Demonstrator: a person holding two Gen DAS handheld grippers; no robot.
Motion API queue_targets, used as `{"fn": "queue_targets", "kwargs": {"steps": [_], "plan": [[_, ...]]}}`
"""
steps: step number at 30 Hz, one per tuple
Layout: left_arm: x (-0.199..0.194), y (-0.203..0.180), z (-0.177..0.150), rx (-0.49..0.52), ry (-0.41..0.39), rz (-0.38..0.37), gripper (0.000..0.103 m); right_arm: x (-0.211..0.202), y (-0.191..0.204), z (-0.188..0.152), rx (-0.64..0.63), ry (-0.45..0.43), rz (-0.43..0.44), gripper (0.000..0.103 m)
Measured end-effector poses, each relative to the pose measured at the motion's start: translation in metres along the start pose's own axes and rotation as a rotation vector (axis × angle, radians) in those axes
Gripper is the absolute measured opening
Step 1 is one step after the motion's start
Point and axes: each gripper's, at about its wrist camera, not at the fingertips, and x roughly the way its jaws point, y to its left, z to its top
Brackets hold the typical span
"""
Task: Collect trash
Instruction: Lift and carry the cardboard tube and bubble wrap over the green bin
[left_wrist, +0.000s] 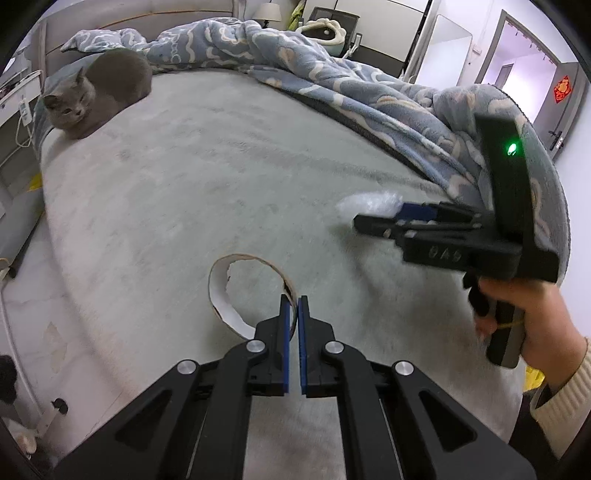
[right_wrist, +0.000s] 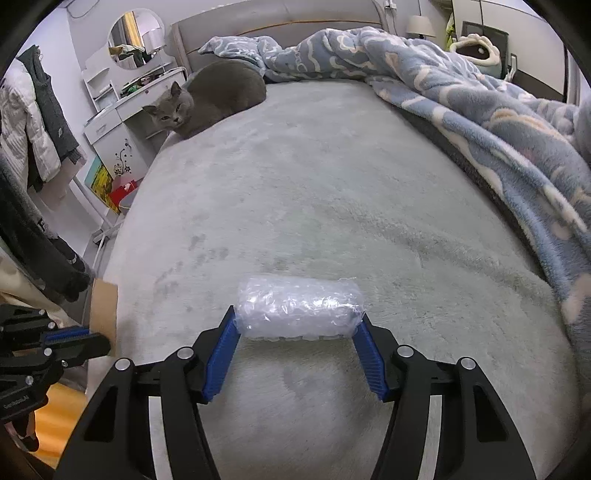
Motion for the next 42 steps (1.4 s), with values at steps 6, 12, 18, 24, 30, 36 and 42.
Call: {"fn": "queue_targets", "kwargs": {"steps": [6,12,18,24,30,36,42], "plan": [[-0.020,0.003,-0.017,-0.025,0.007,0.002,0.005,-0.020,0.016,-0.011,-0.010,0.008,0.001,0.061],[-0.041,0.007,-0.031,-0.057,-0.013,0.028,0.005,-0.041,0.040,-0.030,-0.048,0.011,-0.002,0.061],[-0.065,0.012,-0.053,-0.129,-0.044,0.046,0.005,-0.067,0.058,-0.047,-0.087,0.010,0.004,0.061],[-0.078,0.005,-0.086,-0.159,-0.028,0.063,0.005,-0.090,0.076,-0.073,-0.054,0.012,0.048,0.061],[-0.090,0.002,-0.122,-0.233,-0.029,0.067,0.005,-0.103,0.101,-0.096,-0.060,0.027,0.088,0.061],[-0.096,0.009,-0.157,-0.311,-0.013,0.082,0.005,-0.113,0.127,-0.117,-0.084,0.044,0.119,0.061],[-0.093,0.017,-0.186,-0.365,0.035,0.116,0.005,-0.122,0.153,-0.131,-0.122,0.050,0.137,0.061]]}}
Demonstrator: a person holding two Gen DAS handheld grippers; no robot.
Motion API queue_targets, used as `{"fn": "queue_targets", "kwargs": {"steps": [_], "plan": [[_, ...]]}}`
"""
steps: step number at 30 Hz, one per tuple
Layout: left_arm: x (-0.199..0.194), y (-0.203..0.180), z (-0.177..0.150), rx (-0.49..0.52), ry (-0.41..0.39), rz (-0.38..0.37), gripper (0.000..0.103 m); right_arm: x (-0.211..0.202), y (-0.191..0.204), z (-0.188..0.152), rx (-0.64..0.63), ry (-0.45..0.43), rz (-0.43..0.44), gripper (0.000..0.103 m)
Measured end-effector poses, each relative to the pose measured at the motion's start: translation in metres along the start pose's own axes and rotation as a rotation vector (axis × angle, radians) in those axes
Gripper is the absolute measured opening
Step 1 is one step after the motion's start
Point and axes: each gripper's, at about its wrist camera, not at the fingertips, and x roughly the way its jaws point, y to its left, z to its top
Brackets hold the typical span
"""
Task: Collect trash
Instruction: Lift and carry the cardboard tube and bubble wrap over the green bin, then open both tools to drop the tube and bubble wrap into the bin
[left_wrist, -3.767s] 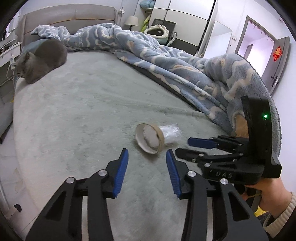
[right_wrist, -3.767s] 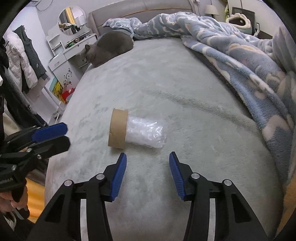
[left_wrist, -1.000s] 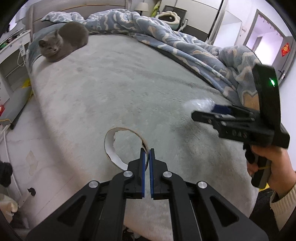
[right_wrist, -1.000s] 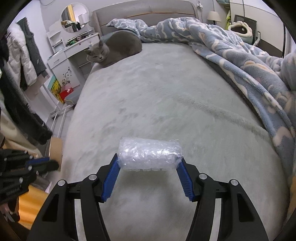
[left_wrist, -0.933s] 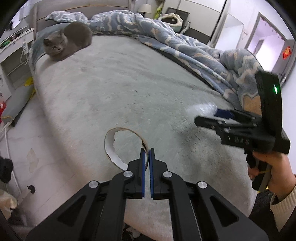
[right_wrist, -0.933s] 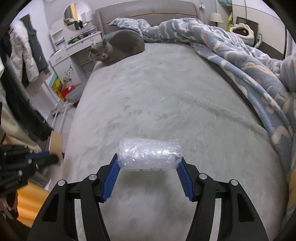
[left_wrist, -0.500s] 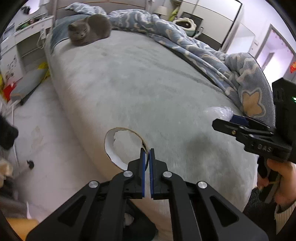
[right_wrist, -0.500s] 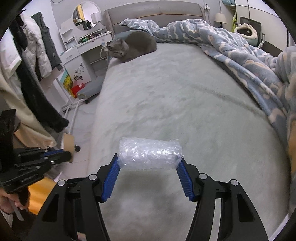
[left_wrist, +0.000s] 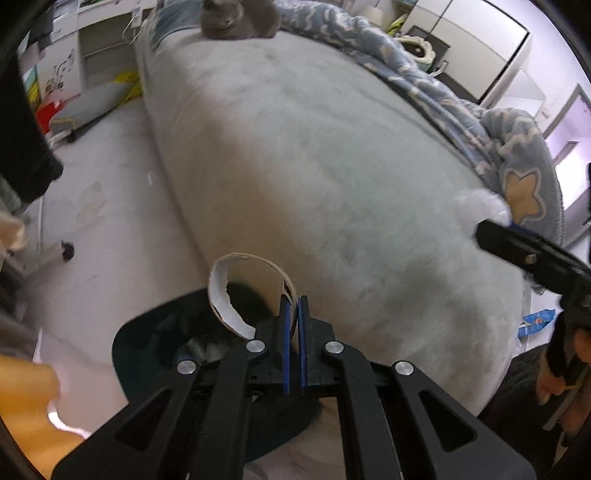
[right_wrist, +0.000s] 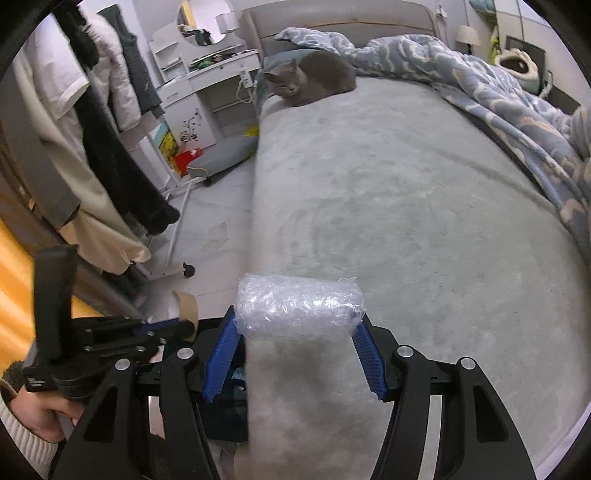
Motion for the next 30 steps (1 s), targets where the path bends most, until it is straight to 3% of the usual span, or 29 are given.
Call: {"fn": "queue_targets", "kwargs": {"steps": [6,26,27,30], "plan": [[-0.002,0.017,-0.015,-0.044,0.019,0.012,0.005,0.004,0.022,-0.014,-0.030,0.030,0.014,0.061],[0.036,0.069,-0.068,-0.163,0.241,0.049,0.007,0.042,0.084,-0.034,-0.136,0.137,0.060,0.061],[0.036,0.070,-0.070,-0.159,0.249,0.058,0.015,0.044,0.085,-0.034,-0.136,0.143,0.062,0.061],[0.031,0.076,-0.075,-0.145,0.234,0.097,0.056,0.055,0.092,-0.034,-0.139,0.163,0.065,0.061]]}}
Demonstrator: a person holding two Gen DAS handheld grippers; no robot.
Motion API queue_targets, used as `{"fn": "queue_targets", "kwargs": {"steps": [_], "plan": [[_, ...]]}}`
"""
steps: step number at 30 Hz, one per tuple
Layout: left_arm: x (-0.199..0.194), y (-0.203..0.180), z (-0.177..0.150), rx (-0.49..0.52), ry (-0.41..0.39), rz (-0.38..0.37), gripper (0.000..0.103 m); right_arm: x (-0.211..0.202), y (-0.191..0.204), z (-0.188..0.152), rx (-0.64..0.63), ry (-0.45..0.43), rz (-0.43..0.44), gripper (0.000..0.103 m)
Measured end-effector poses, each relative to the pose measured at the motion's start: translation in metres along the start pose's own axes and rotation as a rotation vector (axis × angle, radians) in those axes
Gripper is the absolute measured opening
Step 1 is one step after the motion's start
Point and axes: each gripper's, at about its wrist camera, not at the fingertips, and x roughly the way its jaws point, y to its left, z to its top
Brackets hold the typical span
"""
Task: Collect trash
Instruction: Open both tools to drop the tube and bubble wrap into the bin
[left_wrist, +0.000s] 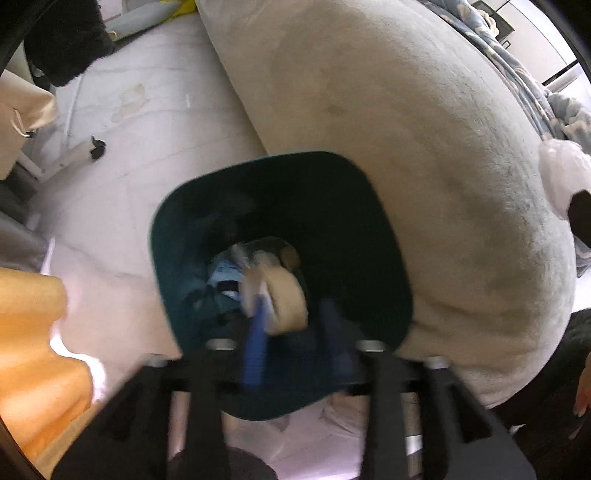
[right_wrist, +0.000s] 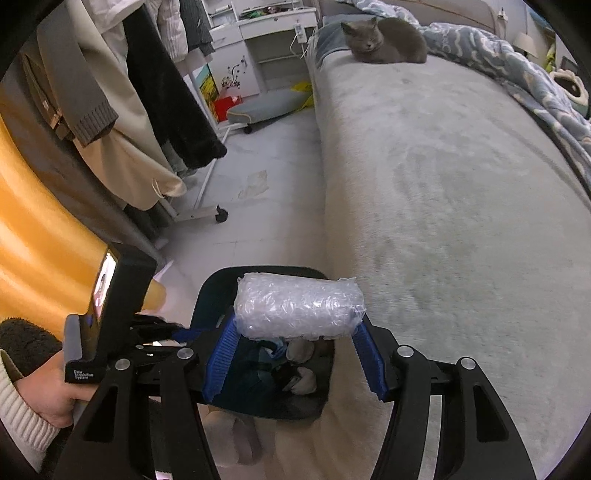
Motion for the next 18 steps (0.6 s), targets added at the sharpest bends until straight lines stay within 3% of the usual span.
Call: {"fn": "queue_targets", "kwargs": {"steps": [4,8,10,18], "plan": [[-0.012,0.009,-0.004,-0.010,-0.045,-0.008,0.072,0.018,0.011,0.000,-0.014,0.036,0.005,0.061],[-0.027,0.016,-0.009,-0.009,-0.099,0.017,0.077,0.036,0.018,0.000,-0.031,0.075,-0.001,0.061],[-0.033,0.019,-0.009,-0.005,-0.121,0.038,0.086,0.047,0.021,-0.001,-0.041,0.100,-0.018,0.061],[-0.065,0.036,-0.010,-0.022,-0.252,0.090,0.094,0.080,0.020,-0.010,-0.041,0.190,-0.050,0.062]]}}
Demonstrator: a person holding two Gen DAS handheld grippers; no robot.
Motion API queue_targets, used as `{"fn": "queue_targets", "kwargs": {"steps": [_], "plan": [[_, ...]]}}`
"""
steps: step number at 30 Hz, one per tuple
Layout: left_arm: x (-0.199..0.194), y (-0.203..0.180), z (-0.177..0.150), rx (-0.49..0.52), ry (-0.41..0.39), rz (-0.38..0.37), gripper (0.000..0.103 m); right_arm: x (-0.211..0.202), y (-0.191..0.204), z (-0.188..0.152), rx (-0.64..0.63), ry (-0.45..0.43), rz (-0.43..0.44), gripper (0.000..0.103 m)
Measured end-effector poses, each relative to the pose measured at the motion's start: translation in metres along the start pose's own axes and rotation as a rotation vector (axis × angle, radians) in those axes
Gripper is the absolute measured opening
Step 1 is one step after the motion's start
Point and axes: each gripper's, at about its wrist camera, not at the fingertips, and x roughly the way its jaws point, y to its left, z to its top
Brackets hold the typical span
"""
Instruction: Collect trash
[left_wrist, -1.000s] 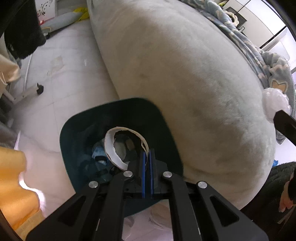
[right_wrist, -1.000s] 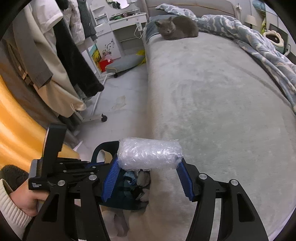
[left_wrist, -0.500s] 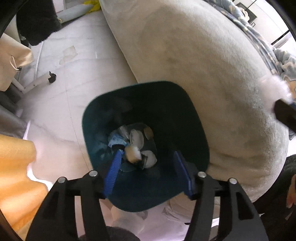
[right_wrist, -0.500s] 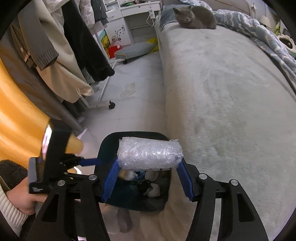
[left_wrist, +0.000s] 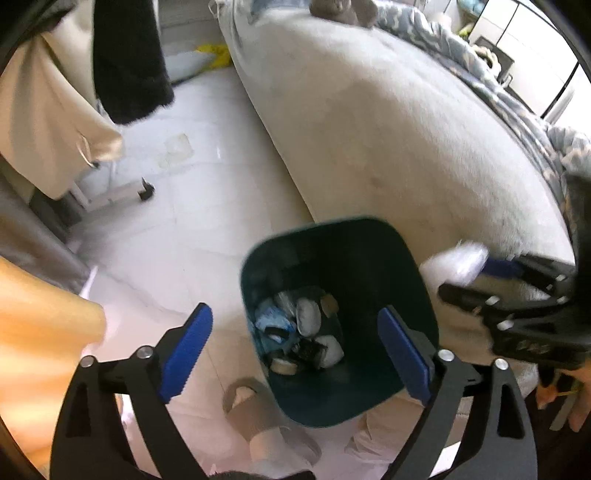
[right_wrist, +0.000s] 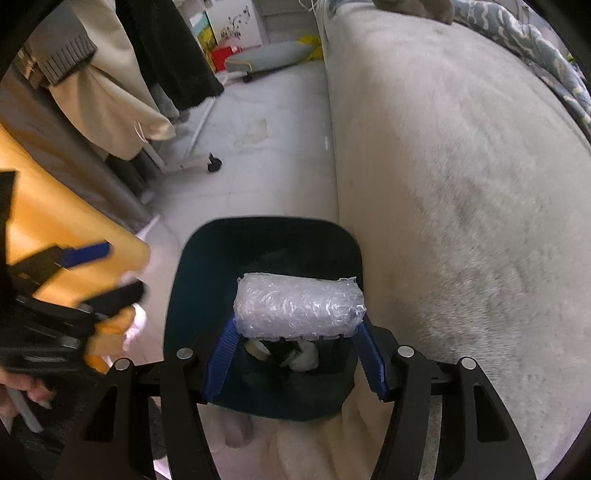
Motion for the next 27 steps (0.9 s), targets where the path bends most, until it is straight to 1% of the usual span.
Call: {"fn": "queue_targets", "kwargs": {"steps": [2,5,7,8,9,11,15,16,20,22,24,27], "plan": [[-0.012,0.002,0.002,-0.008,-0.047,0.000,0.094,0.006,0.004,-0.003,-0.015,0.018,-0.009,0.062],[-0.032,0.009,0.007,-0.052,-0.107,-0.057,0.094,0.012,0.009,-0.005,-0.034,0.030,-0.002,0.064],[-0.044,0.008,0.009,-0.069,-0.151,-0.070,0.095,0.011,0.011,-0.005,-0.031,0.028,0.015,0.067],[-0.056,0.006,0.009,-0.069,-0.187,-0.064,0.096,0.010,0.011,-0.003,-0.028,0.019,0.023,0.071],[-0.062,0.003,0.011,-0.062,-0.204,-0.057,0.097,0.009,0.011,-0.003,-0.027,0.009,0.028,0.075],[-0.074,-0.002,0.010,-0.034,-0.239,-0.034,0.098,0.000,0.012,-0.002,-0.032,-0.018,0.036,0.080],[-0.098,-0.020,0.004,0.030,-0.296,0.031,0.100,-0.025,0.010,-0.003,-0.032,-0.093,0.037,0.082],[-0.102,-0.024,0.002,0.039,-0.307,0.037,0.100,-0.039,0.008,-0.005,-0.028,-0.134,0.028,0.083],[-0.113,-0.034,-0.006,0.062,-0.331,0.030,0.100,-0.078,-0.002,-0.013,-0.018,-0.237,0.013,0.090],[-0.118,-0.039,-0.007,0.067,-0.345,0.027,0.100,-0.102,-0.007,-0.016,-0.022,-0.292,-0.001,0.092],[-0.128,-0.046,-0.006,0.069,-0.373,0.017,0.100,-0.130,-0.015,-0.023,-0.023,-0.356,-0.015,0.096],[-0.144,-0.058,-0.003,0.075,-0.417,0.010,0.100,-0.164,-0.029,-0.032,-0.023,-0.427,-0.018,0.100]]}}
